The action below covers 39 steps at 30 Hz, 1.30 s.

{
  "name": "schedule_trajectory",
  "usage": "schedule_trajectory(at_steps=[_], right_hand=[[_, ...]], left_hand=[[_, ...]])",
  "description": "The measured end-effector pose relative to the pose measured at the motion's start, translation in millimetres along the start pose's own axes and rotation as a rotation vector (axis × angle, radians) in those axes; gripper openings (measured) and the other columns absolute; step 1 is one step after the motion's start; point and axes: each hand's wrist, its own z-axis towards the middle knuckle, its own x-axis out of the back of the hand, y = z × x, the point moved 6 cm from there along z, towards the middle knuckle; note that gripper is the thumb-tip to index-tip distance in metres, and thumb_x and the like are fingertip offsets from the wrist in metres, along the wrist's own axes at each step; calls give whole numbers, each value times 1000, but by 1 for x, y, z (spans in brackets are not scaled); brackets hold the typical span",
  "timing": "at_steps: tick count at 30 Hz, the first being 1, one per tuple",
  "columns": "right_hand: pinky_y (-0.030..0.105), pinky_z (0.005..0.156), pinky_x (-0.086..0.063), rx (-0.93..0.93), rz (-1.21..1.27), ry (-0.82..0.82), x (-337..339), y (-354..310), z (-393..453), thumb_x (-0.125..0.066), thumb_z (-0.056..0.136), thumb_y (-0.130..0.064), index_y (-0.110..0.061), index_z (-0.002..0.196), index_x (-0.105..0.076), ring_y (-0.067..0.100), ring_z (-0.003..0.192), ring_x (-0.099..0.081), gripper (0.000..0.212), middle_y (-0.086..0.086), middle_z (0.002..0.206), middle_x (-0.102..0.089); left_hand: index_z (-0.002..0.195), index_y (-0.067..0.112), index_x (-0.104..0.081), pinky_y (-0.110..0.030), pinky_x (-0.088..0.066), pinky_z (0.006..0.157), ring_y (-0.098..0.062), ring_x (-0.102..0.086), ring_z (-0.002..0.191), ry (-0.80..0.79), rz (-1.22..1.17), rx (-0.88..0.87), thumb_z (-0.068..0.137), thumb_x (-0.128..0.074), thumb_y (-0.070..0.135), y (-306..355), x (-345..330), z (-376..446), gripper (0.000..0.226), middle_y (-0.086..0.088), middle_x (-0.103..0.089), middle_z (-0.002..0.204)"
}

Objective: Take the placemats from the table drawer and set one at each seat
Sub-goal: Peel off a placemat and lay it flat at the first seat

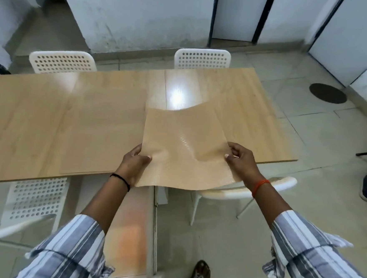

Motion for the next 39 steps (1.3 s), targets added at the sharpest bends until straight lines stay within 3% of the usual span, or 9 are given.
schedule_trajectory(at_steps=[5,10,14,16,19,24,28,32,39], right_hand=[[28,63,-53,-258,262,-40,48,25,7,-61,92,-2,-6,136,-50,20,88,-62,45,16,115,-61],[48,74,-60,-423,668,-9,65,57,9,-67,89,-5,-12,135,-38,31,96,-66,55,19,116,-59],[51,75,-60,-506,735,-36,59,72,6,-62,93,-6,-9,110,-43,37,103,-66,26,19,119,-56],[46,69,-62,-524,667,-42,58,75,8,-58,95,-4,-8,111,-45,33,92,-67,21,18,112,-57],[34,57,-55,-523,479,72,75,81,24,-54,94,1,-11,119,-47,24,83,-63,29,11,105,-60],[31,70,-51,-454,181,228,119,89,53,-58,88,2,-10,129,-53,26,98,-60,43,8,109,-63],[38,101,-49,-376,-27,282,152,96,79,-55,83,6,-11,139,-49,29,115,-60,58,8,125,-62],[25,94,-45,-343,-190,253,172,95,104,-53,83,7,-13,140,-49,28,116,-60,61,10,127,-63],[28,103,-42,-313,-374,167,209,100,168,-53,82,6,-18,147,-43,29,126,-54,69,11,139,-56]], left_hand=[[130,10,-55,-48,-55,85,-33,-64,94,80,-175,159,91,-47,-6,-23,-50,4,43,-15,-66,116],[96,2,-57,-31,-52,54,-24,-58,73,285,-303,283,91,-47,-5,-38,-101,5,12,-14,-61,102],[77,6,-46,-38,-52,86,-22,-52,69,231,-539,298,93,-27,-14,-38,-176,-4,32,-11,-53,82],[79,4,-46,-33,-52,83,-21,-53,67,167,-518,357,94,-26,-12,-43,-210,-7,29,-10,-53,78],[96,0,-48,-28,-57,67,-24,-62,71,-64,-375,500,98,-32,-3,-52,-253,-7,17,-17,-61,82],[113,-4,-57,-30,-60,56,-26,-73,66,-449,93,550,102,-42,22,-45,-278,2,32,-17,-75,89],[107,-4,-64,-35,-57,58,-27,-70,63,-337,489,213,97,-54,22,-22,-258,49,29,-16,-75,87],[113,14,-68,-28,-50,83,-18,-64,100,-197,998,-279,91,-61,25,10,-249,100,25,-4,-69,114],[152,22,-24,-47,-28,116,-28,-12,148,-185,1453,-375,81,-72,42,12,-247,167,88,-5,-10,163]])
